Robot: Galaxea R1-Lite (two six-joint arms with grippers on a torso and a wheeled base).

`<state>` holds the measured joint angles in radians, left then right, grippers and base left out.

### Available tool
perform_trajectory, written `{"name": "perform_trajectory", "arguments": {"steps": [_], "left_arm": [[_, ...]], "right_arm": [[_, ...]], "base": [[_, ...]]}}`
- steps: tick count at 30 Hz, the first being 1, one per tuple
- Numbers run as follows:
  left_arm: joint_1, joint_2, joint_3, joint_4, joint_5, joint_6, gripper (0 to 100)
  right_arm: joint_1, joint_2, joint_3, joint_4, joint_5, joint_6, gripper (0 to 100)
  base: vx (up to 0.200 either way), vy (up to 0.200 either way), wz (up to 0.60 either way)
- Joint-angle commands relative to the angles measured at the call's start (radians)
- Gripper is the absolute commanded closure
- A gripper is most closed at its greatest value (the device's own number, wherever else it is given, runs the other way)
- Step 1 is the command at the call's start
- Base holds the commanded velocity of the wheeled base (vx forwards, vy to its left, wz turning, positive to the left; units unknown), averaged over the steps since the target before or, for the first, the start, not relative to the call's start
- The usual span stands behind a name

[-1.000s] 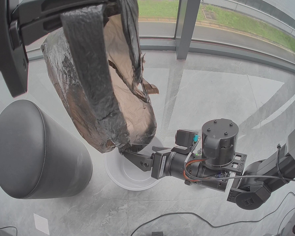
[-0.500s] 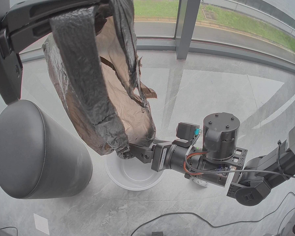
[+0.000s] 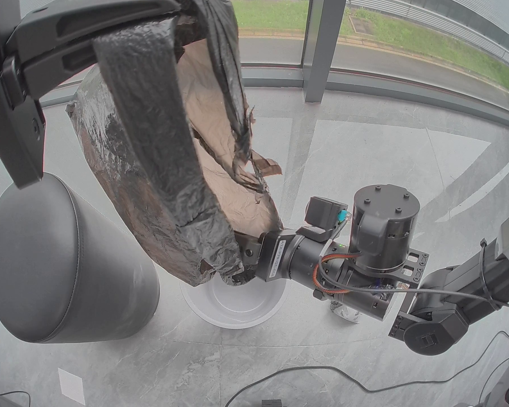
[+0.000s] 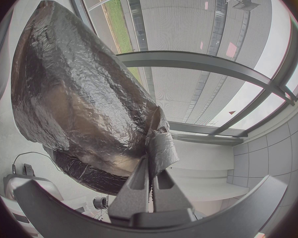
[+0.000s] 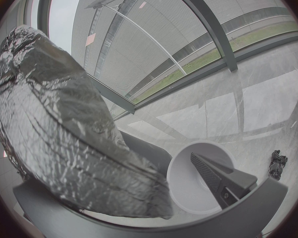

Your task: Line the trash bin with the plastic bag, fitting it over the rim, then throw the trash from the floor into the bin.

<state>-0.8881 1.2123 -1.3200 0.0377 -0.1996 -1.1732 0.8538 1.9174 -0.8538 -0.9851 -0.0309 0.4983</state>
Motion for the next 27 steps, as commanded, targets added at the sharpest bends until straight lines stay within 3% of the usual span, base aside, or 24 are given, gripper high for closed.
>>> {"name": "perform_trajectory", "arguments": {"steps": [1, 7, 11, 17, 18, 27], "left_arm": [[-0.002, 0.018, 0.001, -0.002, -0.001, 0.000, 100], [-0.025, 0.019, 0.001, -0.004, -0.006, 0.000, 100], [-0.025, 0.018, 0.001, -0.004, -0.006, 0.000, 100], [-0.025, 0.010, 0.002, -0.004, -0.006, 0.000, 100], [-0.025, 0.010, 0.004, -0.004, -0.006, 0.001, 100], [-0.025, 0.000, 0.051, -0.071, -0.006, 0.000, 100]], "right_arm": [[0.039, 0.011, -0.002, 0.000, -0.001, 0.002, 0], [0.056, 0.009, -0.002, 0.002, -0.001, 0.006, 0], [0.074, 0.020, -0.001, 0.006, 0.002, 0.080, 0], [0.074, 0.048, -0.001, 0.003, 0.003, 0.091, 0], [0.071, 0.048, -0.001, 0.005, 0.003, 0.092, 100], [0.068, 0.051, 0.007, 0.008, 0.009, 0.094, 100]], "base": [[0.000, 0.000, 0.00], [0.000, 0.000, 0.00], [0.000, 0.000, 0.00], [0.000, 0.000, 0.00], [0.000, 0.000, 0.00], [0.000, 0.000, 0.00]]}}
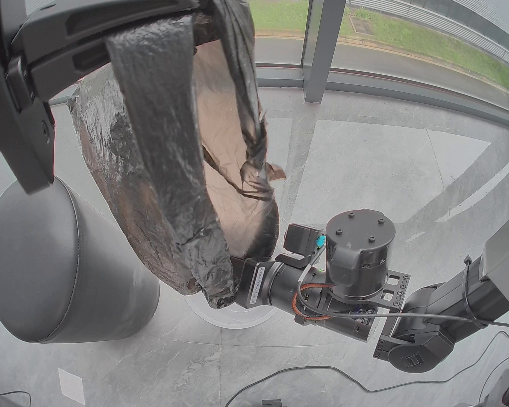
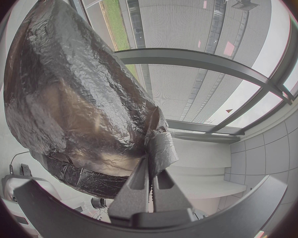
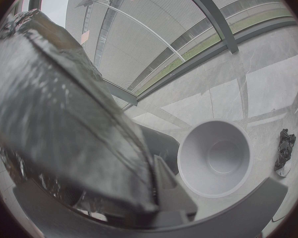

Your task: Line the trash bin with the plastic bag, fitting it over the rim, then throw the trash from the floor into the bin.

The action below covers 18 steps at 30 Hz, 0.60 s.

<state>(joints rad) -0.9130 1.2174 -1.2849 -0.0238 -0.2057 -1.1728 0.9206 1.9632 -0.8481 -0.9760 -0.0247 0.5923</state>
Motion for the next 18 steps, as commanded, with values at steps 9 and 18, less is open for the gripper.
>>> {"name": "perform_trajectory", "arguments": {"steps": [9, 18], "left_arm": [[0.002, -0.010, 0.032, -0.018, 0.000, 0.002, 100], [0.129, 0.030, 0.222, -0.237, -0.038, 0.025, 100]], "right_arm": [[0.003, -0.014, 0.018, 0.006, 0.005, 0.015, 100], [0.010, -0.250, 0.067, 0.266, 0.166, 0.136, 100]], "base": [[0.000, 0.000, 0.00], [0.000, 0.000, 0.00]]}}
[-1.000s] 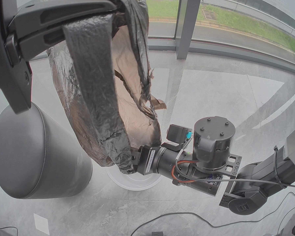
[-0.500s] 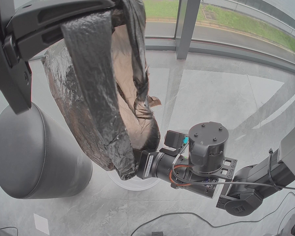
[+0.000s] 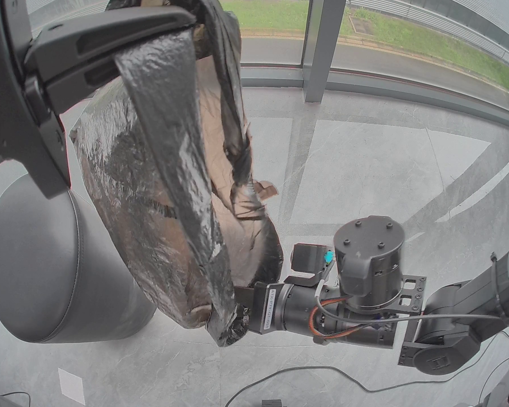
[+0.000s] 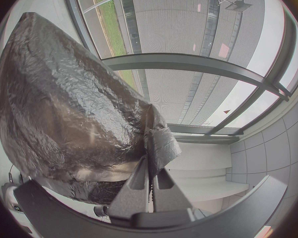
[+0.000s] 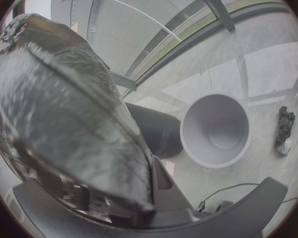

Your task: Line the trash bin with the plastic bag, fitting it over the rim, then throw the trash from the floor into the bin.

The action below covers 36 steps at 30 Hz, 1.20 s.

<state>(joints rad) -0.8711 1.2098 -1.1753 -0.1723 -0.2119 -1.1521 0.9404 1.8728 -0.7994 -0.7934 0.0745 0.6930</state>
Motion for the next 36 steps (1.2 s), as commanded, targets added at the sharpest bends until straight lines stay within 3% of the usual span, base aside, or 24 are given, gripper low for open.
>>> {"name": "perform_trajectory", "arguments": {"steps": [1, 7, 8, 10, 17, 32, 36], "left_arm": [[0.119, 0.051, 0.140, -0.111, -0.058, 0.002, 100], [0.211, 0.154, 0.247, -0.226, -0.119, -0.006, 100], [0.211, 0.154, 0.247, -0.226, -0.119, -0.006, 100], [0.234, 0.208, 0.289, -0.291, -0.144, -0.006, 100], [0.245, 0.301, 0.332, -0.345, -0.176, -0.031, 100], [0.251, 0.332, 0.347, -0.351, -0.175, -0.055, 100], [0.257, 0.332, 0.352, -0.351, -0.169, -0.054, 100]], "right_arm": [[-0.020, -0.199, 0.026, 0.100, 0.085, 0.037, 100], [-0.135, -0.383, 0.015, 0.330, 0.280, 0.039, 100], [-0.135, -0.383, 0.015, 0.330, 0.280, 0.039, 100], [-0.203, -0.417, -0.015, 0.473, 0.344, 0.054, 100], [-0.298, -0.396, -0.006, 0.511, 0.473, 0.117, 100], [-0.301, -0.264, -0.015, 0.490, 0.493, 0.120, 100], [-0.299, -0.184, -0.015, 0.411, 0.493, 0.115, 100]], "base": [[0.000, 0.000, 0.00], [0.000, 0.000, 0.00], [0.000, 0.000, 0.00], [0.000, 0.000, 0.00], [0.000, 0.000, 0.00], [0.000, 0.000, 0.00], [0.000, 0.000, 0.00]]}}
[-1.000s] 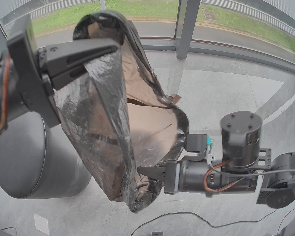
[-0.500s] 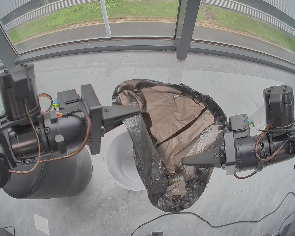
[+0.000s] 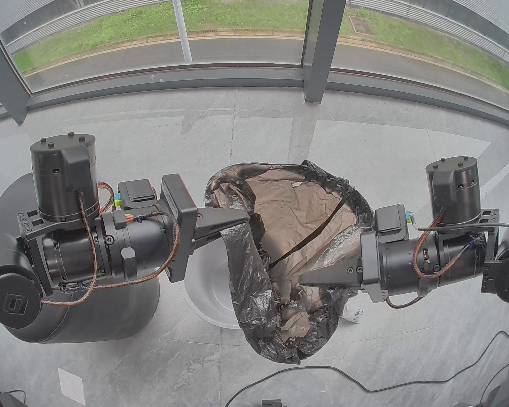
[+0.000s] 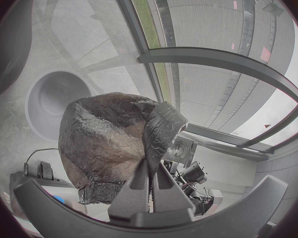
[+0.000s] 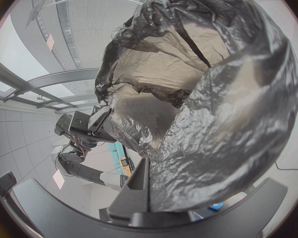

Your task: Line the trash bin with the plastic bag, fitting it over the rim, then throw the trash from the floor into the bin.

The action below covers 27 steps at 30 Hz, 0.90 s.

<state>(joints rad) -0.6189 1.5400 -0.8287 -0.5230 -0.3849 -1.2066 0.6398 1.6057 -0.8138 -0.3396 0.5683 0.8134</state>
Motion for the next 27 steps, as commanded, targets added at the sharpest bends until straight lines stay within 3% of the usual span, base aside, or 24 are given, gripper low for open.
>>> {"name": "perform_trajectory", "arguments": {"steps": [1, 8, 18, 27], "left_arm": [[0.011, 0.003, 0.010, 0.000, 0.004, 0.001, 100], [0.113, 0.066, 0.016, -0.003, -0.003, 0.004, 100], [0.174, 0.178, 0.030, -0.072, 0.001, 0.007, 100], [0.179, 0.181, 0.037, -0.055, 0.004, 0.005, 100]], "right_arm": [[0.000, 0.103, -0.002, -0.061, -0.001, -0.007, 100], [-0.034, 0.326, -0.041, -0.285, -0.001, -0.014, 100], [-0.019, 0.434, -0.097, -0.295, -0.005, -0.040, 100], [-0.002, 0.428, -0.076, -0.294, -0.005, -0.036, 100]], "base": [[0.000, 0.000, 0.00], [0.000, 0.000, 0.00], [0.000, 0.000, 0.00], [0.000, 0.000, 0.00]]}}
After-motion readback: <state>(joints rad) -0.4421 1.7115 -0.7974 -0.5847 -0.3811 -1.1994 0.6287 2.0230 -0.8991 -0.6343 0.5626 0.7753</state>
